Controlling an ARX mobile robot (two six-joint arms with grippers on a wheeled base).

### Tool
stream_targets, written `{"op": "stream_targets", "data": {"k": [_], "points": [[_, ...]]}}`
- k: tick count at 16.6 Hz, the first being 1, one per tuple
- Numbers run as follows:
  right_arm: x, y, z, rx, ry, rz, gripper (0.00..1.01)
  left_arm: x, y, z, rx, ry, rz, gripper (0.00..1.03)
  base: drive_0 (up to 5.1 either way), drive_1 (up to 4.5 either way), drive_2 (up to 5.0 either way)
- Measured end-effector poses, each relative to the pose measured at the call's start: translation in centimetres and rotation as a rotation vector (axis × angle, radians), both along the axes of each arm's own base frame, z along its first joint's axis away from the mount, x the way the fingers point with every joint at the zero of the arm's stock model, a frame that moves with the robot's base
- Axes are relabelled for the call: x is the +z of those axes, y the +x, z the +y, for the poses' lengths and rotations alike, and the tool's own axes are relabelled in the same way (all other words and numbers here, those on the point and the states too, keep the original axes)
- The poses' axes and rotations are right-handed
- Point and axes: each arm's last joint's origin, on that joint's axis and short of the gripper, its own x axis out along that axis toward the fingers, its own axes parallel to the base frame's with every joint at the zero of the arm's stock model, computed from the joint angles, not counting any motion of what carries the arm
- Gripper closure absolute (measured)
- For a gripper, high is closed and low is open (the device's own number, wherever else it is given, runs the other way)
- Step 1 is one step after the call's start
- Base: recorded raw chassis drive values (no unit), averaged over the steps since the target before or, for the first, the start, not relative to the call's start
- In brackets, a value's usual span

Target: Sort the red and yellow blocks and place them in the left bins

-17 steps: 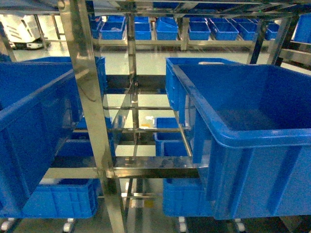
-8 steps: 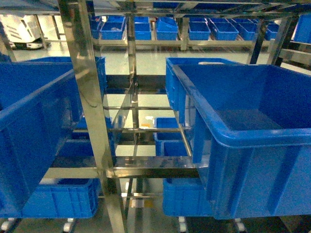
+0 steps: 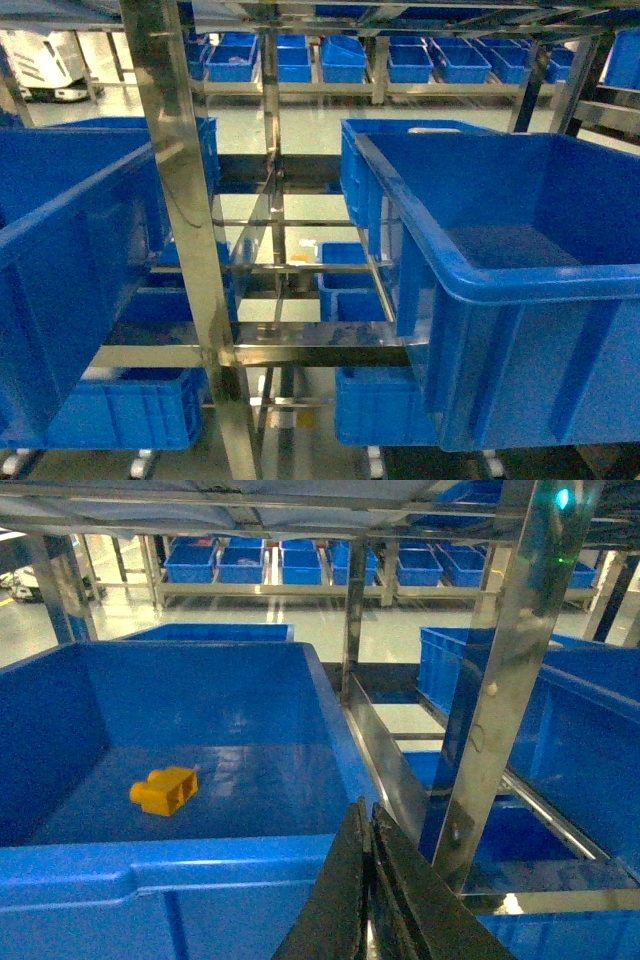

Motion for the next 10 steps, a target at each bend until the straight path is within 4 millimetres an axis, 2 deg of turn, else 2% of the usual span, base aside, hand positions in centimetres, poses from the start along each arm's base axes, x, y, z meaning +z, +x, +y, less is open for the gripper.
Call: {"op": "stream_targets", "data": {"k": [2, 5, 10], "points": [[-0.6, -0.4, 0.0, 0.000, 0.000, -0.002, 0.99, -0.3, -0.7, 0.0, 0.000, 0.000, -0.001, 1.01, 0.0, 0.00, 0.0], [-0.3, -1.2, 0.0, 0.000, 0.000, -0.019, 0.99, -1.0, -1.4, 0.0, 0.000, 0.001, -0.013, 1.01, 0.0, 0.00, 0.0], [-0.3, -2.0, 0.0, 0.000, 0.000, -0.018, 0.99, -0.9, -2.5, 0.0, 0.000, 0.002, -0.021, 1.01, 0.0, 0.00, 0.0]]}}
